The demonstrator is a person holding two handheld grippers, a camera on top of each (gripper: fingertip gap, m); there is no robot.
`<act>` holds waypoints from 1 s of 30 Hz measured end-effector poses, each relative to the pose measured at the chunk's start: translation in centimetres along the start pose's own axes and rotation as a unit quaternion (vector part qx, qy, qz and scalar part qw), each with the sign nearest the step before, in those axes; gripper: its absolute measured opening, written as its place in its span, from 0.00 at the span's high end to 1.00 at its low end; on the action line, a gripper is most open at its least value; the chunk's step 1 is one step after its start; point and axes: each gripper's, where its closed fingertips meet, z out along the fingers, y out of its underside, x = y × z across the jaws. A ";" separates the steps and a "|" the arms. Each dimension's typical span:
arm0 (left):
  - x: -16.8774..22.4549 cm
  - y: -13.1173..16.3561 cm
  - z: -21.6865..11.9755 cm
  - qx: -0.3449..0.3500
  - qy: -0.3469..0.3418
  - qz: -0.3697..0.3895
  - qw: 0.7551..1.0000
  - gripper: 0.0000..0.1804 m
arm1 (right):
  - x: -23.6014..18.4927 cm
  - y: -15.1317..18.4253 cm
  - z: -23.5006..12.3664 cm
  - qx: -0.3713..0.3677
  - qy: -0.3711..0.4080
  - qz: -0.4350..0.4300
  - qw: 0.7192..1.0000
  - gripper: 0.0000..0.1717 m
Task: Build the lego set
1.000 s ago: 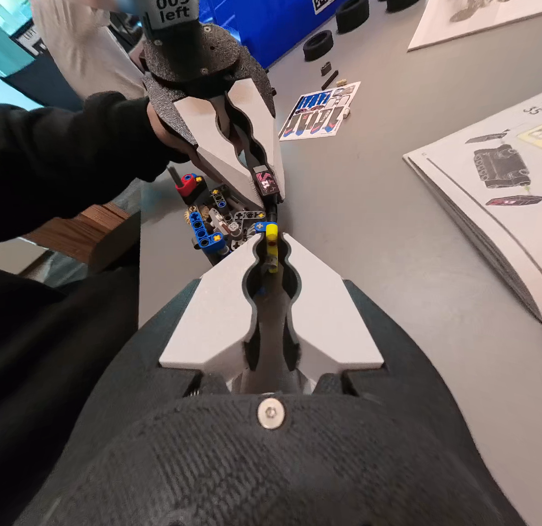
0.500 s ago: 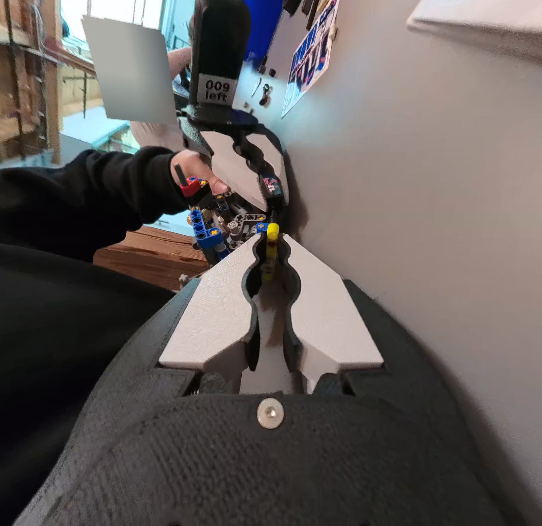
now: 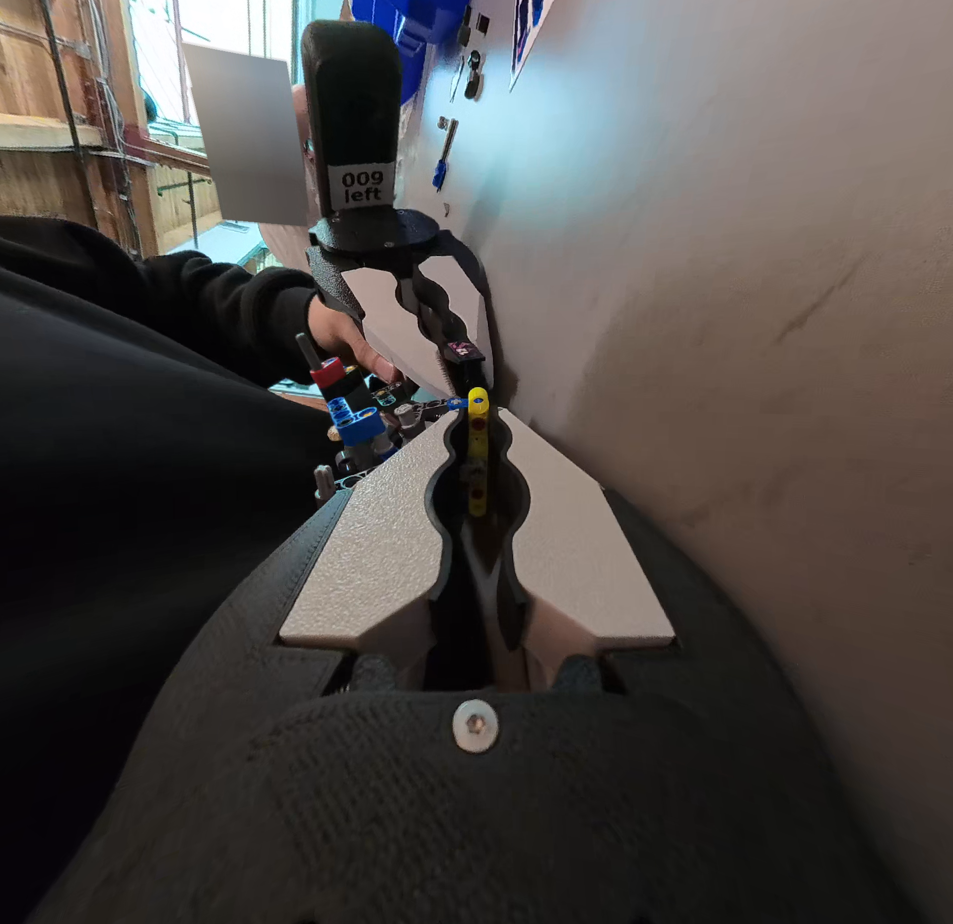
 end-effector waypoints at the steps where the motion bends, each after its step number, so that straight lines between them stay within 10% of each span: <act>1: -0.1 -0.1 0.0 -0.002 0.002 0.002 1.000 0.95 | 0.0 -0.1 0.0 -0.002 0.000 0.000 1.000 0.97; 30: -0.1 0.1 0.5 -0.011 -0.006 0.003 1.000 0.96 | 0.0 0.8 0.1 0.000 0.015 0.044 0.999 0.97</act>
